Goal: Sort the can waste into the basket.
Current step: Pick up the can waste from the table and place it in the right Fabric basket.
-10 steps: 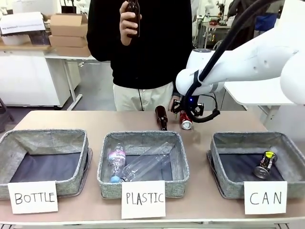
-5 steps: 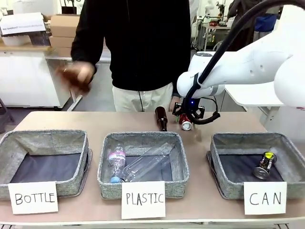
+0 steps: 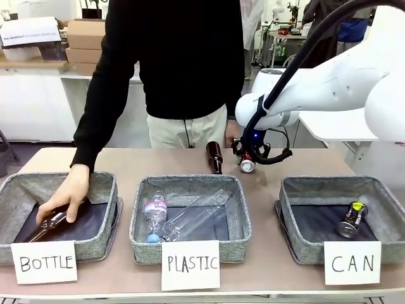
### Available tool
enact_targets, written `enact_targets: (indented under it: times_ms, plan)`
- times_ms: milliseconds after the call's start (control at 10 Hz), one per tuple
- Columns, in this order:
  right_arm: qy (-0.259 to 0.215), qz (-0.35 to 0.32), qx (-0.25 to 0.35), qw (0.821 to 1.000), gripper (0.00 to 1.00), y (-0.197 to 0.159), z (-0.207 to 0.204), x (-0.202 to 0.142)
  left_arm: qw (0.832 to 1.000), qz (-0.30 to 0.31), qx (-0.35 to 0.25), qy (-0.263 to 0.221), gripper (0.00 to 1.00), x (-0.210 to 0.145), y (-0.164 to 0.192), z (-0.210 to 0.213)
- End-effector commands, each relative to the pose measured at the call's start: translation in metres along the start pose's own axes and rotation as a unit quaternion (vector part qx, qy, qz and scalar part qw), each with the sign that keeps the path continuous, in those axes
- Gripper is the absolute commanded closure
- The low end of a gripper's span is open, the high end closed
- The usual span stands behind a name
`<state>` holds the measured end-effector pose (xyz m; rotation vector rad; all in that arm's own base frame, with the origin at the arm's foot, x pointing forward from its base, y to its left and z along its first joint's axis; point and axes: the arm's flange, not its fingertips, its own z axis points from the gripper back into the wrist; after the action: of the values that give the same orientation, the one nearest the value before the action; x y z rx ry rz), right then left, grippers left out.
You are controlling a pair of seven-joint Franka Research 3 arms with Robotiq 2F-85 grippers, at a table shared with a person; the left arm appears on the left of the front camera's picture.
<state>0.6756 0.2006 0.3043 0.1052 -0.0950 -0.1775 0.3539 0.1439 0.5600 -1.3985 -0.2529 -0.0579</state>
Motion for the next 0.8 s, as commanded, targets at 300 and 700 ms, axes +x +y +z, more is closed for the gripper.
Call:
enact_targets:
  times_ms: [300,700]
  plan:
    - [0.018,0.004,0.002,1.000,1.00,-0.007,0.009,0.003,1.000,0.004,-0.001,0.005,0.00,-0.003,-0.003,0.001]
    - [0.035,0.055,0.037,0.997,1.00,-0.040,0.110,-0.031,1.000,0.004,-0.001,0.005,0.00,-0.003,-0.003,0.001]
